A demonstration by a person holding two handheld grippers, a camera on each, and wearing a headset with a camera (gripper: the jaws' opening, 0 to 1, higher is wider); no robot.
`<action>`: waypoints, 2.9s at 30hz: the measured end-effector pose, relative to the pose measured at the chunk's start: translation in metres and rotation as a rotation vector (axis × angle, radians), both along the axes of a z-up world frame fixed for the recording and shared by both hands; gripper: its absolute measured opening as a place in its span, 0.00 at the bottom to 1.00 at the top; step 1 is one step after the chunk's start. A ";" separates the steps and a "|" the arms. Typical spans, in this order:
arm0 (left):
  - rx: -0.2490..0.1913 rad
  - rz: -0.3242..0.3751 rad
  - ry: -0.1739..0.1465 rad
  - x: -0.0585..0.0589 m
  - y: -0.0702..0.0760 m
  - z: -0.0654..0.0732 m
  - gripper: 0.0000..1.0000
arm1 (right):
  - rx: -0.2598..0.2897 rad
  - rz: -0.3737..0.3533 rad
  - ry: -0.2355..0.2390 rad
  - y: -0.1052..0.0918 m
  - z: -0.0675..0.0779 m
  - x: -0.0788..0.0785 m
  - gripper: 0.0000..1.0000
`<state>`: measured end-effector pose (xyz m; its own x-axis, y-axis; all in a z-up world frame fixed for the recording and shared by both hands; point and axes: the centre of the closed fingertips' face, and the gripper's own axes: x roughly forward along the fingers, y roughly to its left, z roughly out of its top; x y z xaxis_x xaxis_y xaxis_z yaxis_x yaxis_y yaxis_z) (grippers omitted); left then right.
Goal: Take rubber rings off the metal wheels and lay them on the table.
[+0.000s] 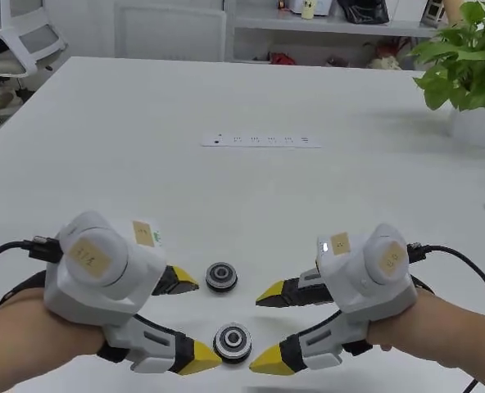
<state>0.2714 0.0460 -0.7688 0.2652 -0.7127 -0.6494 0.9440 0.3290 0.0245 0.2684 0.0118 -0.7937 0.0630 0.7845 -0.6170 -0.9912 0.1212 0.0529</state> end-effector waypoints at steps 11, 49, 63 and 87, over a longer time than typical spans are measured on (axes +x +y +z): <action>-0.007 -0.041 0.005 -0.003 -0.009 -0.003 0.49 | 0.005 -0.001 0.005 0.000 -0.001 0.000 0.45; 0.007 -0.083 0.070 -0.007 -0.028 -0.023 0.18 | -0.011 0.002 0.023 -0.002 -0.006 -0.003 0.45; 0.010 -0.076 0.042 -0.006 -0.028 -0.025 0.14 | -0.015 -0.007 0.025 -0.003 -0.007 -0.002 0.45; 0.003 -0.082 0.023 -0.007 -0.028 -0.025 0.14 | -0.047 0.042 0.005 0.012 0.001 -0.003 0.40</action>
<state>0.2648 0.0180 -0.7942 0.1910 -0.7292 -0.6571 0.9681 0.2505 0.0034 0.2657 0.0239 -0.7930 0.0271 0.7567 -0.6532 -0.9952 0.0817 0.0533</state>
